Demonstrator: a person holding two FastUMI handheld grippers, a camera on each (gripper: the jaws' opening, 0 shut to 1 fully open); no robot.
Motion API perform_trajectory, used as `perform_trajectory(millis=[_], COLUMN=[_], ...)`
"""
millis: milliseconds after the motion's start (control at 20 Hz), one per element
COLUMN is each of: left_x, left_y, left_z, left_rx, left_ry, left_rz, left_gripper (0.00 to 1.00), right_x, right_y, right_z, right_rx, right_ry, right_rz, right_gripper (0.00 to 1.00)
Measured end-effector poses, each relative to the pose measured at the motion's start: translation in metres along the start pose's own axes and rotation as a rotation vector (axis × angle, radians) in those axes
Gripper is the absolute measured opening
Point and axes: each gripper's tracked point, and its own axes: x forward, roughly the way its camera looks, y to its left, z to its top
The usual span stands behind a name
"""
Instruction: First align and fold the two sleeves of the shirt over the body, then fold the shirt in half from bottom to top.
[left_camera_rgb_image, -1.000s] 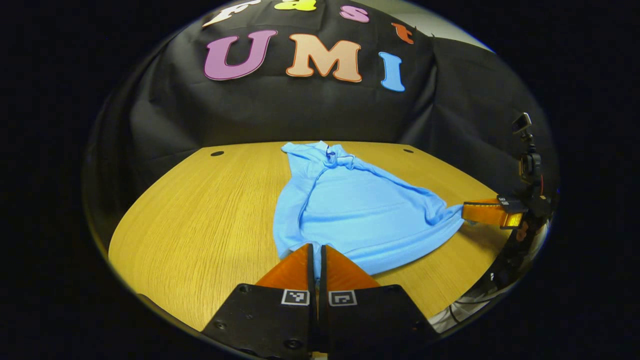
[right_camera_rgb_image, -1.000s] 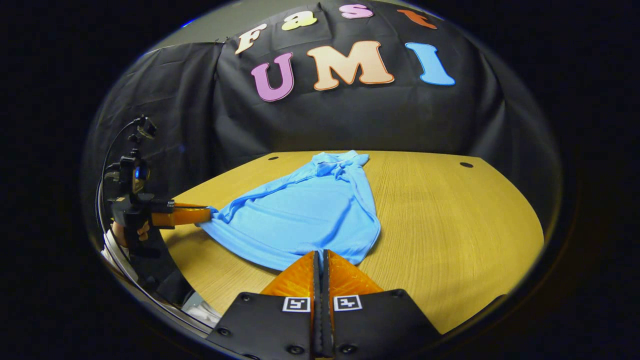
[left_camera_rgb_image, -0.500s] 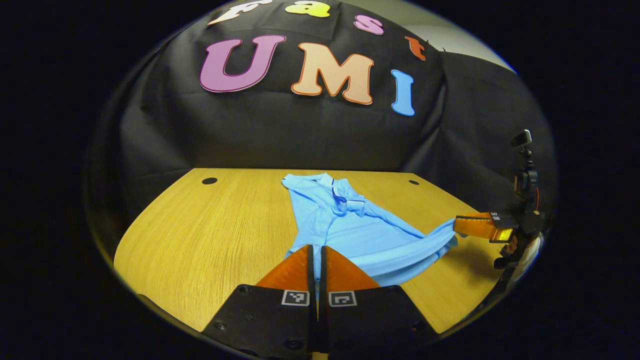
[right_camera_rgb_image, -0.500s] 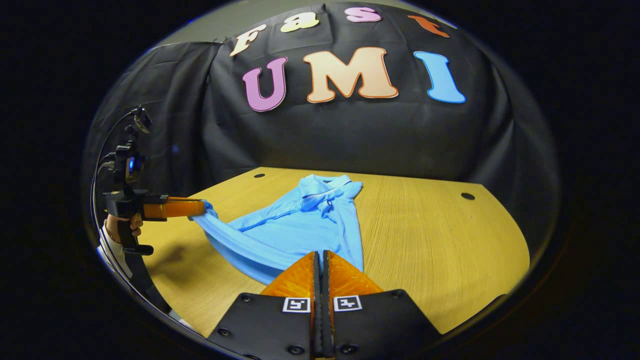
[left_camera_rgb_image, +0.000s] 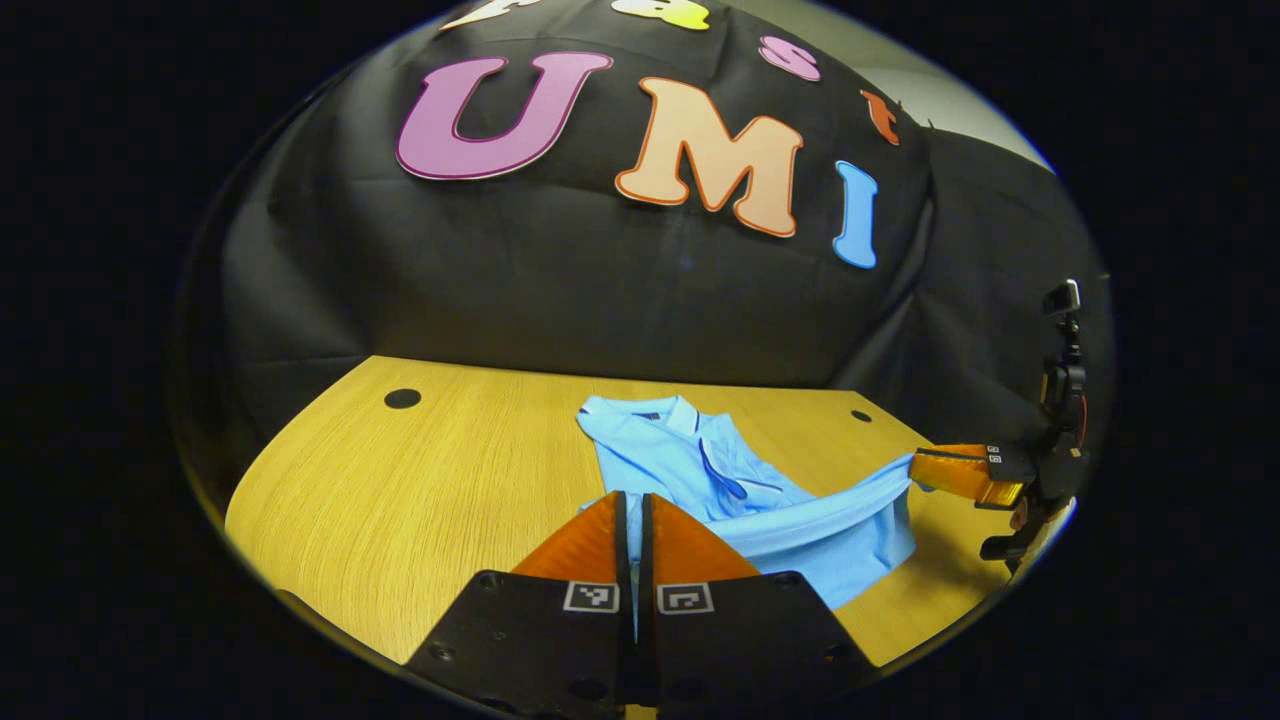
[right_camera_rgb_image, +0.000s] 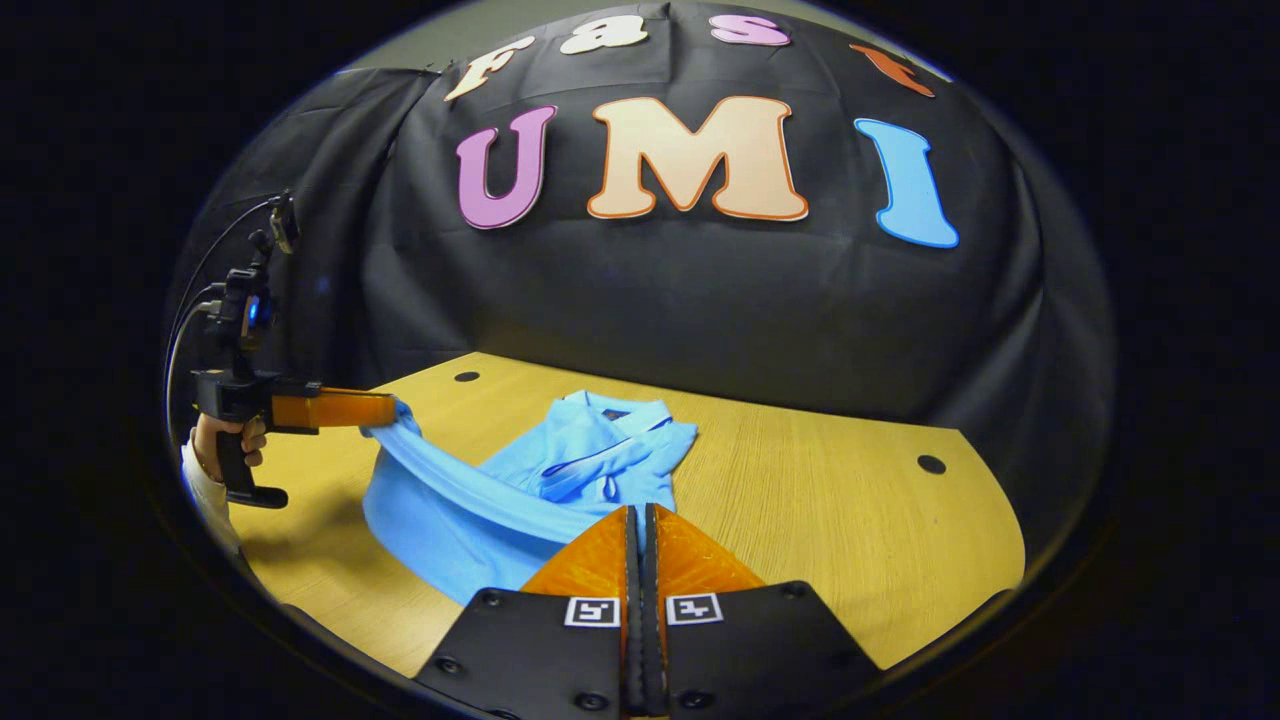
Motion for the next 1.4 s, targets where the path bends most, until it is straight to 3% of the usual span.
perform_trajectory(millis=[350, 550, 700, 1100, 1300, 1400], left_x=[0.080, 0.116, 0.139, 0.173, 0.190, 0.197], left_y=[0.047, 0.063, 0.075, 0.083, 0.086, 0.087], left_z=[0.032, 0.023, 0.021, 0.069, 0.061, 0.053], left_rx=[0.079, 0.024, 0.038, 0.047, 0.081, 0.071], left_ry=[-0.032, -0.003, 0.006, -0.115, -0.103, -0.096], left_rz=[0.131, 0.146, 0.157, 0.210, 0.250, 0.262], left_gripper=[0.00, 0.00, 0.00, 0.01, 0.00, 0.00], right_x=[0.091, 0.140, 0.171, 0.208, 0.223, 0.224], right_y=[-0.020, -0.016, -0.022, -0.050, -0.067, -0.059], right_z=[0.016, 0.009, 0.012, 0.050, 0.029, 0.004], right_rx=[-0.022, 0.001, -0.013, 0.079, 0.063, 0.076], right_ry=[0.018, 0.052, 0.062, -0.024, 0.012, 0.052], right_rz=[-0.096, -0.099, -0.116, -0.203, -0.234, -0.210], right_gripper=[0.00, 0.02, 0.02, 0.02, 0.02, 0.02])
